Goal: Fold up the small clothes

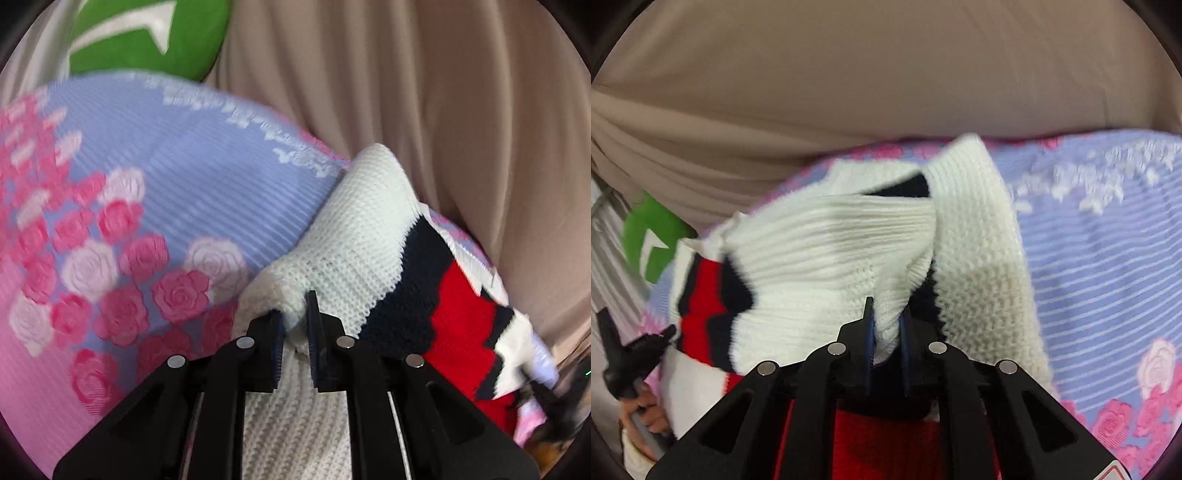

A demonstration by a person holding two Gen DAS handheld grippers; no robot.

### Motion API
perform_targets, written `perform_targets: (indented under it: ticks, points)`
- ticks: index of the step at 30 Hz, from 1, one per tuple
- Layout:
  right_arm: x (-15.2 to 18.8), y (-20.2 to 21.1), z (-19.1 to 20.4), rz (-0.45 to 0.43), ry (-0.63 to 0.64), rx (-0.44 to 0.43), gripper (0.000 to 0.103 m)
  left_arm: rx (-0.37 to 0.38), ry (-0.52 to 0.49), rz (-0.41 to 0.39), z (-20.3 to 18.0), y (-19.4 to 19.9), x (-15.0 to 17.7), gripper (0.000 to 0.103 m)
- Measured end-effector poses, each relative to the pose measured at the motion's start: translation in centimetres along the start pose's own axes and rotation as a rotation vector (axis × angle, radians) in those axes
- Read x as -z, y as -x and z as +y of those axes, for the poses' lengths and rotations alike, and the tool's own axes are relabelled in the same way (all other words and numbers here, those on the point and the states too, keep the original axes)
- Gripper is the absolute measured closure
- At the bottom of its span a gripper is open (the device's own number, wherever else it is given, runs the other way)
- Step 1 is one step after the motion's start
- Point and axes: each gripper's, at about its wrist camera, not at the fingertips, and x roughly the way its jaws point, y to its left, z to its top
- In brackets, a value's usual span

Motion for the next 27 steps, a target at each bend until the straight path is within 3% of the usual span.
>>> perform_targets:
  ticks: [3, 6, 7, 8, 9, 11, 12, 15, 18, 21, 22, 25, 27]
  points:
    - [-0.7, 2.7, 0.8, -0.084, 0.023, -0.047, 0.092, -0.005, -0.010, 0.000, -0.2, -0.1, 0.2, 0.092]
    - [0.3, -1.9, -1.9, 0.060, 0.002, 0.092, 0.091, 0.013, -0.003, -0.006, -0.2, 0.0, 0.2, 0.091]
    - [0.9, -2.8, -2.7, 0.063, -0.017, 0.069, 0.093, 0.014, -0.005, -0.007, -0.2, 0.2, 0.3, 0.091]
    - [0.7, -2.0, -2.9, 0.051, -0.043, 0.045, 0.092, 0.012, -0.007, -0.008, -0.3, 0.3, 0.1, 0.091]
    - [0.4, -0.7, -3.0, 0.022, -0.082, 0.055, 0.092, 0.016, -0.003, -0.009, -0.3, 0.4, 0.0, 0.091]
    - [0.1, 1.7, -2.4, -0.049, -0.098, 0.112, 0.080, 0.024, 0.005, -0.008, 0.1, 0.3, 0.4, 0.091]
    - [0.0, 2.6, -2.0, -0.078, -0.090, 0.117, 0.080, 0.030, 0.011, -0.007, 0.2, 0.3, 0.4, 0.091]
    - [-0.5, 3.5, 0.6, -0.089, -0.028, 0.032, 0.080, 0.031, 0.014, -0.010, 0.2, 0.2, 0.2, 0.091]
    - [0.2, 0.9, 4.7, -0.036, 0.128, 0.031, 0.080, 0.030, 0.013, -0.011, 0.2, 0.3, 0.1, 0.091]
    - [2.1, -5.6, 5.0, 0.121, 0.190, 0.141, 0.080, 0.041, 0.022, -0.008, 0.4, 0.2, 0.0, 0.091]
    - [2.2, -5.5, 5.2, 0.070, 0.199, 0.150, 0.081, 0.043, 0.022, -0.007, 0.4, 0.2, 0.0, 0.091]
    - [0.4, -3.7, 6.9, 0.018, 0.183, 0.097, 0.072, 0.044, 0.018, -0.007, 0.4, 0.2, 0.0, 0.090]
    - [-0.8, -3.1, 8.1, -0.015, 0.183, 0.055, 0.053, 0.036, 0.007, -0.008, 0.1, 0.2, 0.0, 0.090]
